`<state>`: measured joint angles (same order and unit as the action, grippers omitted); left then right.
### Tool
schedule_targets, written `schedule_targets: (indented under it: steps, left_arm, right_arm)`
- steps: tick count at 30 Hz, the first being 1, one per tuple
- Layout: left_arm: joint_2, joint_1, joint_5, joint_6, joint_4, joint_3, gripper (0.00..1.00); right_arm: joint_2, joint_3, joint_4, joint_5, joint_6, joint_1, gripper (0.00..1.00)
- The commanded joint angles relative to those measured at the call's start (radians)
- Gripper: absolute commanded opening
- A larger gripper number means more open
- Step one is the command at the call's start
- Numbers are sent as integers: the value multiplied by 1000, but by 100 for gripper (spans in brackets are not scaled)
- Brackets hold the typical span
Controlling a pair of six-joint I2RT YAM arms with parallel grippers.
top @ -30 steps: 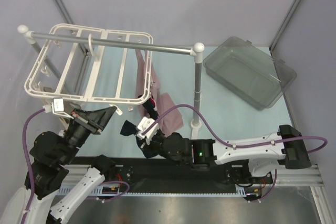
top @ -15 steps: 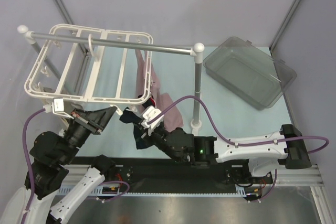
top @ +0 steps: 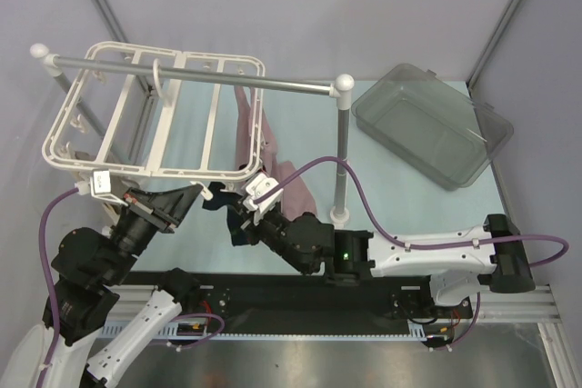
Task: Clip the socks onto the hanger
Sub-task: Clamp the sock onto the hanger.
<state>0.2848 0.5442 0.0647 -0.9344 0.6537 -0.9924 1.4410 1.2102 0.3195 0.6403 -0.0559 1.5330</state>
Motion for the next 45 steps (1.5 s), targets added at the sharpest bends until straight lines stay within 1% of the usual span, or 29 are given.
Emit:
schedule_targets:
  steps: [1,9,20,27,40,42,43,44,45]
  left_arm:
    - [-6,2,-26,-9,-29,-28,0]
    - [-4,3,-29,-12,-32,-28,0]
    - [-4,3,-31,-14,-31,-26,0]
    - [-4,3,-37,-18,-26,-23,0]
    - [-4,2,-42,-26,-20,-23,0]
    - [-6,3,-42,-26,-16,-23,11]
    - [-7,3,-42,-26,-16,-22,18]
    - [-7,2,-40,-24,-8,-22,31]
    - [-13,3,-37,-24,-5,-22,37]
  right_arm:
    - [16,57,38,-10,7,-5,0]
    - [42,74,30,-45,14,-11,0]
    - [39,72,84,-56,-4,-1,0]
    - [67,109,81,-67,-18,-7,0]
    - [59,111,95,-83,-12,-13,0]
    - [62,111,95,-83,-12,-14,0]
    - [62,111,96,-83,-9,-17,0]
    - [64,111,96,-88,-9,-19,0]
    - [64,109,96,-90,-6,-22,0]
